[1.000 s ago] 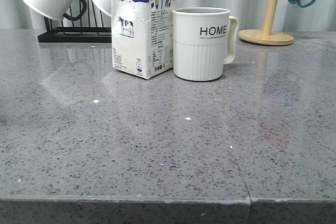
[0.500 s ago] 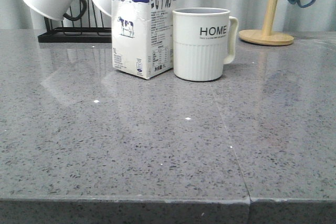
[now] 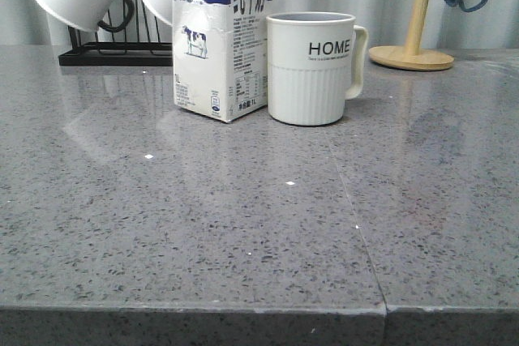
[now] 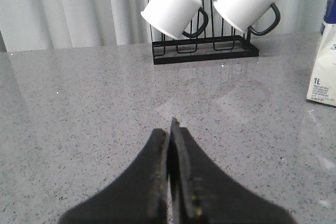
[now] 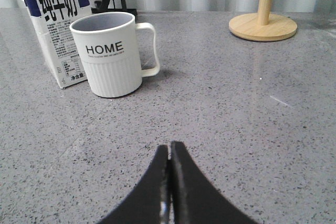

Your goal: Place milk next to cup

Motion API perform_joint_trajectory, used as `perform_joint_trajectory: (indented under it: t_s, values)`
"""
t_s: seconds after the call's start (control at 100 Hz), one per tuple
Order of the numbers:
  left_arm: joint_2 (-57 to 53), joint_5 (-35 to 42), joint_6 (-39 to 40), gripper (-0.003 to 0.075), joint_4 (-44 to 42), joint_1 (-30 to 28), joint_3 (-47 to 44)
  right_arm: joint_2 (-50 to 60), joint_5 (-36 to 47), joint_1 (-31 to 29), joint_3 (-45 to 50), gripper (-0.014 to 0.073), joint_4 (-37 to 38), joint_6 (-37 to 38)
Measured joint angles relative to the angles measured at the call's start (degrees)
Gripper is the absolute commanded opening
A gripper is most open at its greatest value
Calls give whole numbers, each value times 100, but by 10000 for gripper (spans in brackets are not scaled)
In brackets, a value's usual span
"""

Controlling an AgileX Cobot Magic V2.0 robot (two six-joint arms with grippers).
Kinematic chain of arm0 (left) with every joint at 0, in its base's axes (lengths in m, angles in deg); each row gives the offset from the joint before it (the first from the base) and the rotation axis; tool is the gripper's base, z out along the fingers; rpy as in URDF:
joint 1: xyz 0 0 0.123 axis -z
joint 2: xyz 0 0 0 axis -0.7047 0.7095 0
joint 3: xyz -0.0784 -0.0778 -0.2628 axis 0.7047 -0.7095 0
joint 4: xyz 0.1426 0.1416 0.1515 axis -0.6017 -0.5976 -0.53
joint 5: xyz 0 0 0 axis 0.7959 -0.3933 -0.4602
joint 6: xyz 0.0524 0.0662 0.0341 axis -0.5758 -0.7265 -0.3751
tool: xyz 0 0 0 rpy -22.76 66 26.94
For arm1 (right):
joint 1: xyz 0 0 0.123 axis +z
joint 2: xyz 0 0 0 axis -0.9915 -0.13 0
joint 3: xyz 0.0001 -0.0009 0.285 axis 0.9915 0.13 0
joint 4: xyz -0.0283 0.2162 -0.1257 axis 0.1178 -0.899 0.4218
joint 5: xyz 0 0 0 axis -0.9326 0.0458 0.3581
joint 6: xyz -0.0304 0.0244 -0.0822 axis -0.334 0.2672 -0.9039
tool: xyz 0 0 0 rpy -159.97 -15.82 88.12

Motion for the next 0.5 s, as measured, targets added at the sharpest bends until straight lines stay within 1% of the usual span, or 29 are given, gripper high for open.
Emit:
perform_joint_trajectory:
  t_s: [0.37, 0.43, 0.5]
  values:
    - [-571, 167, 0, -20, 0, 0, -793, 0, 0, 0, 0, -67, 0, 0]
    - [-669, 440, 0, -20, 0, 0, -793, 0, -4, 0, 4, -67, 0, 0]
    - [-683, 511, 0, -20, 0, 0, -793, 0, -4, 0, 13, -67, 0, 0]
